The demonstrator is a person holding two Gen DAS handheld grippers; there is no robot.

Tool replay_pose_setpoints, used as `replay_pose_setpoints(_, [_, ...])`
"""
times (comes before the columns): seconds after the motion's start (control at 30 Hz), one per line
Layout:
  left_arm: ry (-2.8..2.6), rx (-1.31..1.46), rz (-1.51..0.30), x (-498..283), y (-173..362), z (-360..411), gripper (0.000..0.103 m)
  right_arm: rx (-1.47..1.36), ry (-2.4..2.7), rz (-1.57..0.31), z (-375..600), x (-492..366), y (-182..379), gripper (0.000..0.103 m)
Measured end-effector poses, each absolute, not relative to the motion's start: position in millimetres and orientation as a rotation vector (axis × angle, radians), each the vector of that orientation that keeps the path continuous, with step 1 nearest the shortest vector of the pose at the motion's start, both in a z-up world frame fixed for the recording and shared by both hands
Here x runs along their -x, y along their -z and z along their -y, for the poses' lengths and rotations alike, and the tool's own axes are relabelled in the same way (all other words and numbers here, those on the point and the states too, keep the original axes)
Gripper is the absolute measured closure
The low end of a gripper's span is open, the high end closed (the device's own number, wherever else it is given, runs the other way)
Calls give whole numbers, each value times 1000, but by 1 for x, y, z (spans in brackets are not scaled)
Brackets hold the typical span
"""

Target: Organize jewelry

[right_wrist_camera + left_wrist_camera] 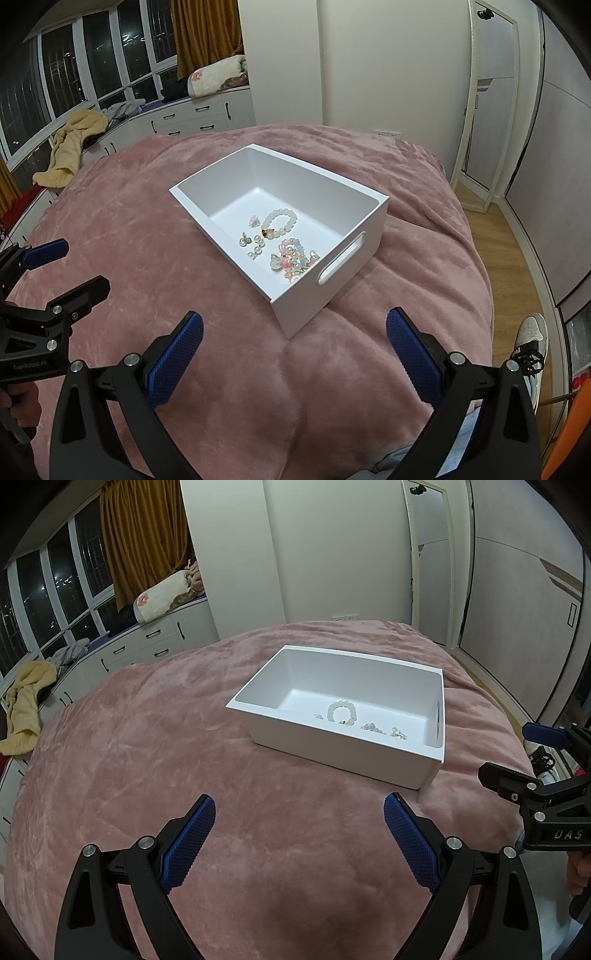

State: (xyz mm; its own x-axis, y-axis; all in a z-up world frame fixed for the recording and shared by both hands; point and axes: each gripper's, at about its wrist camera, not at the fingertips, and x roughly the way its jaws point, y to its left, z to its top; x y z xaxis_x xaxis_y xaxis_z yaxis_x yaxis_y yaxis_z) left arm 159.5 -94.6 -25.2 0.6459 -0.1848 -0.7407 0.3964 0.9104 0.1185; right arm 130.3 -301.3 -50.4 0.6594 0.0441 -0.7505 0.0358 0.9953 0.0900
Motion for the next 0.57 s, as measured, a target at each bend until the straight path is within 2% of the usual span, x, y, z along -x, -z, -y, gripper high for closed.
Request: replay_pose_setpoints(0.57, [347,-280,-807,-160,19,95,9,-101,-6,-851,303,-131,50,5])
